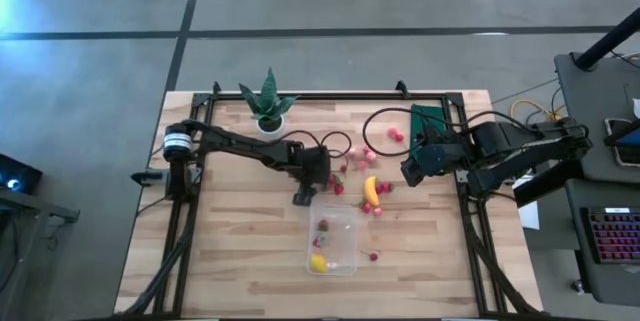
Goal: Pick and placing Produce into tupperware
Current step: Put the strawberry into the transparent bin
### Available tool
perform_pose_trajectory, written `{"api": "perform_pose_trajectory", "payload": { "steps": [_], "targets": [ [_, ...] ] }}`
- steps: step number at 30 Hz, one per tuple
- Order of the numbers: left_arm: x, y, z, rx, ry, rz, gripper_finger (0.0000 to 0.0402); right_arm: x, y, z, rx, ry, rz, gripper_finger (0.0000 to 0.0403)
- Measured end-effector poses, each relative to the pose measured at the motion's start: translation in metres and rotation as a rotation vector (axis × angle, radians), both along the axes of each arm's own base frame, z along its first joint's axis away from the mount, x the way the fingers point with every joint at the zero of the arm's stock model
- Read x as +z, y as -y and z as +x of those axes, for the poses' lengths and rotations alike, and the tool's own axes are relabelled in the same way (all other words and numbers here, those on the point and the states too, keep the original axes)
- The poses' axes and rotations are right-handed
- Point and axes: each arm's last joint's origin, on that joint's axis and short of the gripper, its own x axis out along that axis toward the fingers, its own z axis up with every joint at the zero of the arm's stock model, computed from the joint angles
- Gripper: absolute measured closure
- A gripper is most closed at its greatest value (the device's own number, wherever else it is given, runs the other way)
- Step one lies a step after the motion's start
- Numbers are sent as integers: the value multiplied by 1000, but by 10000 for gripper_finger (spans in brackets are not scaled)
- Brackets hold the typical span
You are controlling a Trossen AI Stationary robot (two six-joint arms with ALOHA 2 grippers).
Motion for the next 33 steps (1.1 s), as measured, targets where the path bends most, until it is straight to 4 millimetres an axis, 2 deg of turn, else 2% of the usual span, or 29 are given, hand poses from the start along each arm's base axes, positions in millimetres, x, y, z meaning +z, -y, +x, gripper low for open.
{"api": "perform_pose_trajectory", "payload": {
  "steps": [10, 16, 26, 33],
  "targets": [
    [17, -1, 3, 47, 80, -22, 201, 0, 0, 0, 0, -1, 0, 131],
    [17, 1, 7, 77, 147, -55, 201, 0, 0, 0, 0, -1, -1, 131],
    [11, 7, 4, 54, 130, -78, 201, 0, 0, 0, 0, -1, -1, 131],
    [9, 7, 6, 64, 193, -68, 201, 0, 0, 0, 0, -1, -1, 131]
  ]
}}
